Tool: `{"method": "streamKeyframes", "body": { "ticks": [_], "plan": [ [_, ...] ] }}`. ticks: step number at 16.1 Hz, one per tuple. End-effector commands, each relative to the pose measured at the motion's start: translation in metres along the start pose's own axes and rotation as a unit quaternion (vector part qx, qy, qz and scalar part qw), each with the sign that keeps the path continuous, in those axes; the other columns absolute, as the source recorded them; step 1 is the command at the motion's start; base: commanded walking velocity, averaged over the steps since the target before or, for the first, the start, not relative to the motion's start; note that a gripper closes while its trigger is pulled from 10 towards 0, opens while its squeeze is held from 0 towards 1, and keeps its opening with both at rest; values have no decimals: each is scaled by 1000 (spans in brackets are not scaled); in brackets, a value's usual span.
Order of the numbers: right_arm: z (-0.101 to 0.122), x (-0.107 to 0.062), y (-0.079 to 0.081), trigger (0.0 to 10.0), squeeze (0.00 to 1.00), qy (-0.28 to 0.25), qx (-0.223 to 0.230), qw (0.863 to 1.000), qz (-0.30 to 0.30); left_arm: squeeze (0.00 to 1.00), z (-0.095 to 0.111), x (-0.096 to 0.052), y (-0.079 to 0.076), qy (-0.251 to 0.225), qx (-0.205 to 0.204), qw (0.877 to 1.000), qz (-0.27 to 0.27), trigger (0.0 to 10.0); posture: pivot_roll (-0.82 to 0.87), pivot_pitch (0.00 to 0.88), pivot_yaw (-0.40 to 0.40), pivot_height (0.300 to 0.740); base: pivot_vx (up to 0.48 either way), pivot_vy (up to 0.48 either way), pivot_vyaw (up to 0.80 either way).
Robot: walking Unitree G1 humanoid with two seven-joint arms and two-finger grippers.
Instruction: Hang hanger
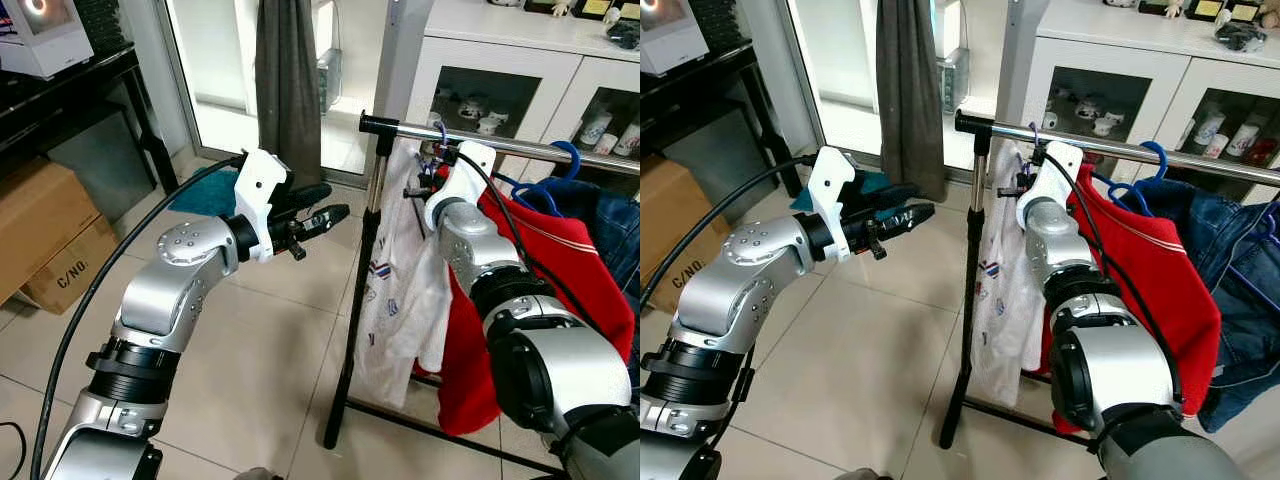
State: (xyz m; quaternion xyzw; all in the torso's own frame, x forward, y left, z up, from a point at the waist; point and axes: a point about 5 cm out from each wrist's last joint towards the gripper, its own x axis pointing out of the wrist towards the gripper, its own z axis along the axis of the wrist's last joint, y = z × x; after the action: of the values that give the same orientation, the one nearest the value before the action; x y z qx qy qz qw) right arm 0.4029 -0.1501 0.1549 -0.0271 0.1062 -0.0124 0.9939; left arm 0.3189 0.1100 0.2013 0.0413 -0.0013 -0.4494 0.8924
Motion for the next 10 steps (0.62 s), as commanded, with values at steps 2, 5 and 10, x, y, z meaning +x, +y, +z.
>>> {"method": "streamKeyframes", "body": {
  "ticks": [2,5,10],
  "plan": [
    [2,-4,-7,10000,1000,-30,14,999,6,0,2,-1,1,-4,6,1000,8,10000,-18,0,24,740,0,0,0],
    [7,-23,-9,10000,1000,-103,11,994,41,0,4,-6,3,-17,-4,1000,25,10000,-21,0,37,740,0,0,0],
    [13,-95,-12,10000,1000,-194,48,969,143,0,5,-26,16,-67,-15,981,182,10000,-49,0,63,740,0,0,0]
  ]
}}
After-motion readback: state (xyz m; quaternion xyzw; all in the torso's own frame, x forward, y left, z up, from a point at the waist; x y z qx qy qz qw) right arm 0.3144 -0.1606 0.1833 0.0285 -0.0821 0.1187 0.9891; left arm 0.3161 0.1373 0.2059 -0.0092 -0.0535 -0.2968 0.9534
